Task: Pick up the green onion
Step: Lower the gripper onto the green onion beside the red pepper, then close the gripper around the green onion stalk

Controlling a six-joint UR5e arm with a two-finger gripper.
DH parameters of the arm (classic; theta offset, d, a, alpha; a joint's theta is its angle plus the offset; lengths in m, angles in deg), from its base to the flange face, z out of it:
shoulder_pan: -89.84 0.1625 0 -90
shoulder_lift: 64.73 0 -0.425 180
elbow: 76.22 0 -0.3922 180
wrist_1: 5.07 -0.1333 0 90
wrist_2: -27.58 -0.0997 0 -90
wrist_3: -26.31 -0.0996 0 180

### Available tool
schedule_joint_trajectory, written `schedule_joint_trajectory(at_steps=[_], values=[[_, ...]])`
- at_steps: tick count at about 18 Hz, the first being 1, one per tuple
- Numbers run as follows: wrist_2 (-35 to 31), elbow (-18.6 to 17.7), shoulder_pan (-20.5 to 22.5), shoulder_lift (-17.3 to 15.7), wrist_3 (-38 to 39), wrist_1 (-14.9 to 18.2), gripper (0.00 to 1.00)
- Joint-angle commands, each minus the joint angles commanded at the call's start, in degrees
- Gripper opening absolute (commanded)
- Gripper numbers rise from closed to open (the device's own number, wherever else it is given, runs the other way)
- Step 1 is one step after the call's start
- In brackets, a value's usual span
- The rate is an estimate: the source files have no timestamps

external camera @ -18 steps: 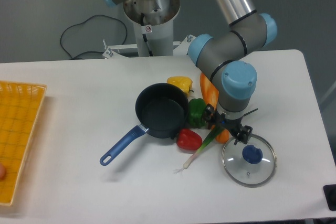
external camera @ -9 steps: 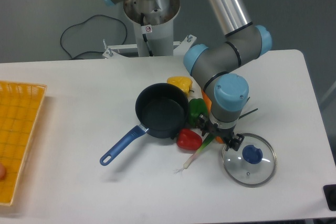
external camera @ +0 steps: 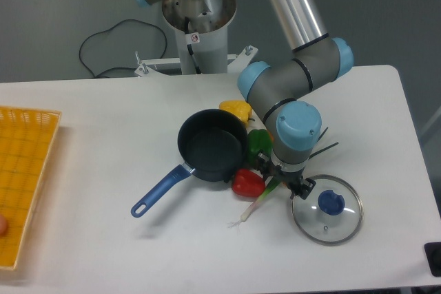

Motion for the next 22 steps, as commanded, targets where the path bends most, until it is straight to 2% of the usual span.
schedule_joint_trajectory(at_steps=[3, 16, 22], values=[[-0.3, 0.0, -0.1, 0.4, -0.1, -0.1, 0.72], [-2.0, -0.1, -0.8, 1.1, 0.0, -0.2, 0.70], [-2.1, 0.0, -0.9, 1.4, 0.1, -0.3, 0.57]])
